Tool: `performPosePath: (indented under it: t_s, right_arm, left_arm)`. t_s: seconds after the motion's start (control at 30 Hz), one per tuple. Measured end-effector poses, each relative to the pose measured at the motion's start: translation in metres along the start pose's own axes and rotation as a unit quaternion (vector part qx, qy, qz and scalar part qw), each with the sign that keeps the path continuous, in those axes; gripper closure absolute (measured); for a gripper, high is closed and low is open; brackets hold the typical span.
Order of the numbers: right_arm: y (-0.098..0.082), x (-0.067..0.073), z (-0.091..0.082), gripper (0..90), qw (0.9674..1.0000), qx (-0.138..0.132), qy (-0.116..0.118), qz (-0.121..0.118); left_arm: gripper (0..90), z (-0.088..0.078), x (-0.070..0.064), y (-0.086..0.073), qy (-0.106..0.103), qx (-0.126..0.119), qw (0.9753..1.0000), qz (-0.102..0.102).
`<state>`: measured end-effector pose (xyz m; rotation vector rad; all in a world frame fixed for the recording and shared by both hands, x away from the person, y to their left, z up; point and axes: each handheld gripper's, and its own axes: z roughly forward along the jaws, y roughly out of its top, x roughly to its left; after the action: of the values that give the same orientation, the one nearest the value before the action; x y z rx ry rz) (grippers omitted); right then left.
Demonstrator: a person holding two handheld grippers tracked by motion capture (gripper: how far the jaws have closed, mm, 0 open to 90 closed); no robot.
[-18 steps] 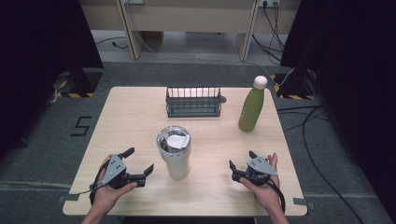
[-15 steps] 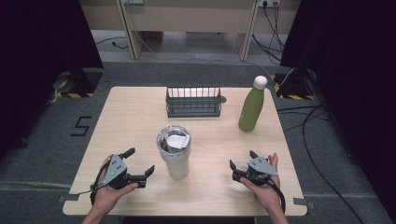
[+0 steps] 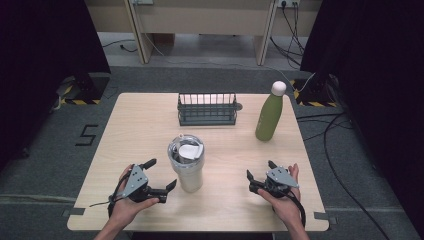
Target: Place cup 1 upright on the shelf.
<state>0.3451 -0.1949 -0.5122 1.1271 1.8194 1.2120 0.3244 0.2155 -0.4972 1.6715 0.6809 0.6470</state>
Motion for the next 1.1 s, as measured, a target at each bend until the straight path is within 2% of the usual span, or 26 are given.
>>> performPosePath:
  t_s: [0.23,0.43,0.77,0.93,1.1]
  right_arm:
    - [0.000,0.000,0.001,14.4,1.0000,0.002,0.002,0.000]
    - [0.000,-0.001,0.000,14.7,1.0000,0.003,0.002,0.002]
    - [-0.001,0.000,0.001,14.9,1.0000,0.008,0.003,0.001]
    - [-0.001,0.000,0.002,15.0,0.9999,0.010,0.003,0.004]
    - [-0.002,0.000,0.002,15.2,0.9999,0.010,0.002,0.004]
  left_arm:
    - [0.0,0.016,-0.008,0.004,-0.026,0.001,0.9997,-0.001]
    - [0.0,0.031,-0.012,0.006,-0.038,0.005,0.9993,-0.006]
    - [0.4,0.049,-0.018,0.006,-0.046,0.007,0.9988,-0.014]
    - [3.9,0.056,-0.019,0.006,-0.048,0.005,0.9988,-0.011]
    - [9.4,0.061,-0.021,0.006,-0.053,-0.007,0.9985,-0.014]
